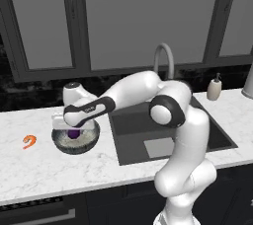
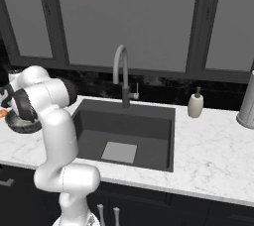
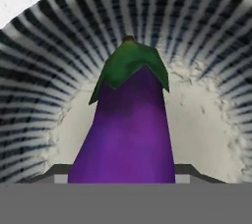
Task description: Pick the eggplant from the sink and place it in the bowl. Then pick the bowl and place it in the microwave. Then close the microwave door and press the start button.
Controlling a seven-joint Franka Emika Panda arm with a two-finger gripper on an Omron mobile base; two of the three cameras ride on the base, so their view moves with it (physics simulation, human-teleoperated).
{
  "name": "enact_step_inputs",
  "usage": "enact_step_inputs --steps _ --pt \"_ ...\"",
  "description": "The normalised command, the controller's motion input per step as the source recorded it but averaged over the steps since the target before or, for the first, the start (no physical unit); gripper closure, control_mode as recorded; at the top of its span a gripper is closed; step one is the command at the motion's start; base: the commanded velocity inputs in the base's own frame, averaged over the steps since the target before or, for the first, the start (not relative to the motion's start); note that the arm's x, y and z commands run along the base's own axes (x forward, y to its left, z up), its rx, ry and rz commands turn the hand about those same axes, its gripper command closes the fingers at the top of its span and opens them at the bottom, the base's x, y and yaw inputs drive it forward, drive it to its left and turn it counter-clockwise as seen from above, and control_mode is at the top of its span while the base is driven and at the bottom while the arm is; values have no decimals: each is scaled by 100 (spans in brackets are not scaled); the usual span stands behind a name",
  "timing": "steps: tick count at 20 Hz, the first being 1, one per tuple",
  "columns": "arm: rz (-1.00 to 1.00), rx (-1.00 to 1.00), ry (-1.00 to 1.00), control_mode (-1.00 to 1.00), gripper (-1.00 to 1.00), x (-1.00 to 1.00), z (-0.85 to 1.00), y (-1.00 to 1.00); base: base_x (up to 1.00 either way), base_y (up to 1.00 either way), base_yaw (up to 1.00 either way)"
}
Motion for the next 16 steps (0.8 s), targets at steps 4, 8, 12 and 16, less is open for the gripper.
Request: enact_step_inputs --steps 4,8,12,16 --pt "-1 -1 0 -100 100 7 -4 1 0 0 0" --pt "-1 -1 4 -100 100 9 -8 4 0 0 0" --pt "0 0 2 -100 100 2 -6 1 0 0 0" --pt "0 0 0 -100 100 0 0 0 0 0 0"
